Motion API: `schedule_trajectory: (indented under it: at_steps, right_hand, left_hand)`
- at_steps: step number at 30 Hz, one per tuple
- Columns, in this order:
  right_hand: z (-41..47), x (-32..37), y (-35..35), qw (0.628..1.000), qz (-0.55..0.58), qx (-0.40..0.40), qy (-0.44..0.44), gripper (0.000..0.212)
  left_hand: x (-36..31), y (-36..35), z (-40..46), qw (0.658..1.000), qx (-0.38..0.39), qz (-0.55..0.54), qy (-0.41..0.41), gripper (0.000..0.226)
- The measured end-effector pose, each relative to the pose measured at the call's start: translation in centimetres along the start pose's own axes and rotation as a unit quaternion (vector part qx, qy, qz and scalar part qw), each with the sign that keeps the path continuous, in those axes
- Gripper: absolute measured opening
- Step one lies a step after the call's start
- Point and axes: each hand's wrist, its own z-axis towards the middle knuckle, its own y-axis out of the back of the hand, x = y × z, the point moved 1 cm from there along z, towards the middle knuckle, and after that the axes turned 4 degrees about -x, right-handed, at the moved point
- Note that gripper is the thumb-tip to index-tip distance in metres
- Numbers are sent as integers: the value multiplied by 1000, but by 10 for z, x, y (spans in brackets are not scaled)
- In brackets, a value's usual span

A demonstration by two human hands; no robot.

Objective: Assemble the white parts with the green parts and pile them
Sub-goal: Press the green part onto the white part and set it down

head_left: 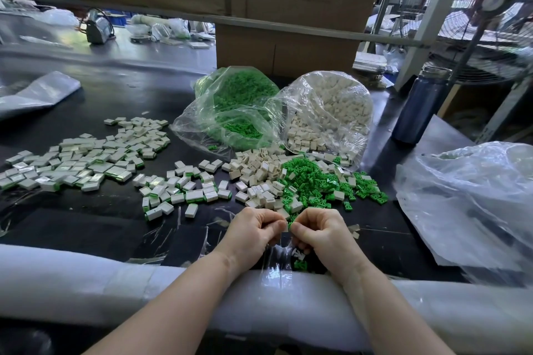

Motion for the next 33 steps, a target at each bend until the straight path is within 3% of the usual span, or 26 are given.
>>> schedule_trajectory:
  at_steps: [25, 33]
  right_hand:
    - [0, 0, 1, 1000, 5, 21, -11, 21]
    - [2, -2, -1, 999, 43, -29, 4, 16]
  left_hand:
    - [-2, -1, -1, 999, 1, 45, -18, 10]
    - [-6, -1, -2, 1000, -5, 1, -18, 13]
